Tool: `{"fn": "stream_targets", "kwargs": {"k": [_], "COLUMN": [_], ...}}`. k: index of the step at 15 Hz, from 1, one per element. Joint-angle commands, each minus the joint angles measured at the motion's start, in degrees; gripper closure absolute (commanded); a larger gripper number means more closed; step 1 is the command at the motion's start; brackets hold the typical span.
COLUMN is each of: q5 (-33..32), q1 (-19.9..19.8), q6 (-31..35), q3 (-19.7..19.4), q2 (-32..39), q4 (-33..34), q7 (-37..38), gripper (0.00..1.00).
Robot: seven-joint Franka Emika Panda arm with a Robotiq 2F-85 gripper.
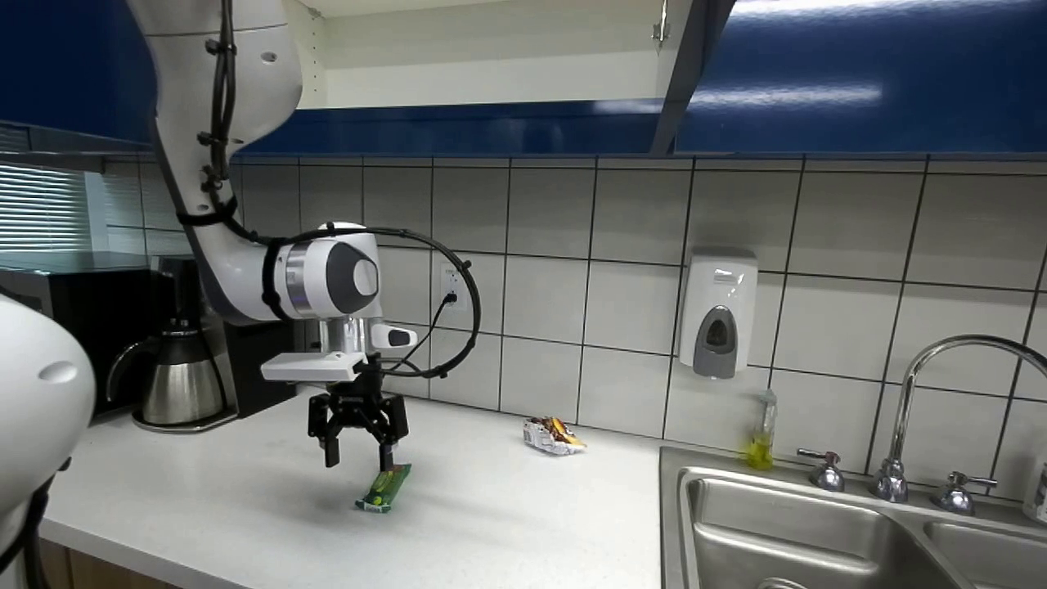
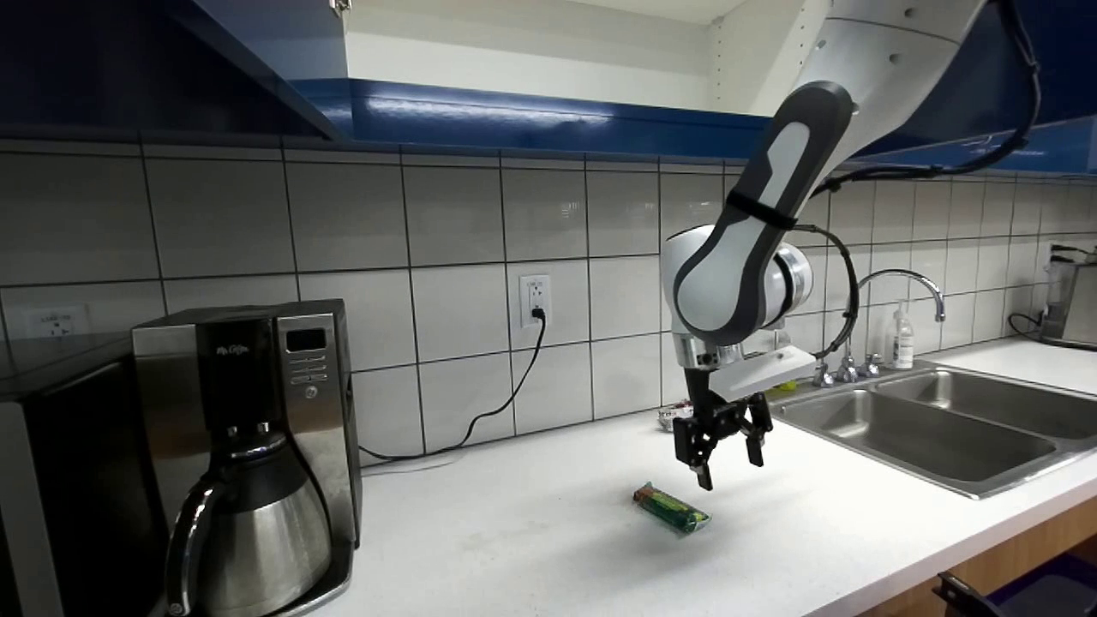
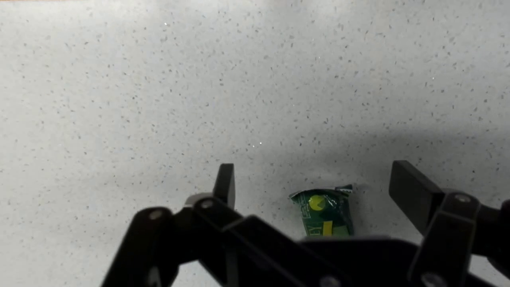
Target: Put the chocolate bar inside the cupboard
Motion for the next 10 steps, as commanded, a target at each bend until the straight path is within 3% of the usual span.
{"fn": "stream_targets", "kwargs": {"k": [1, 10], "q5": [-1.44, -1.25], "q1": [1.71, 6.03], "q6": [0.29, -1.18], "q3": [-0.92, -4.59], "q2": [6.26, 17.19], "q4": [5.68, 16.79], "q7": [3.28, 5.60], "gripper": [0.00, 0.00]}}
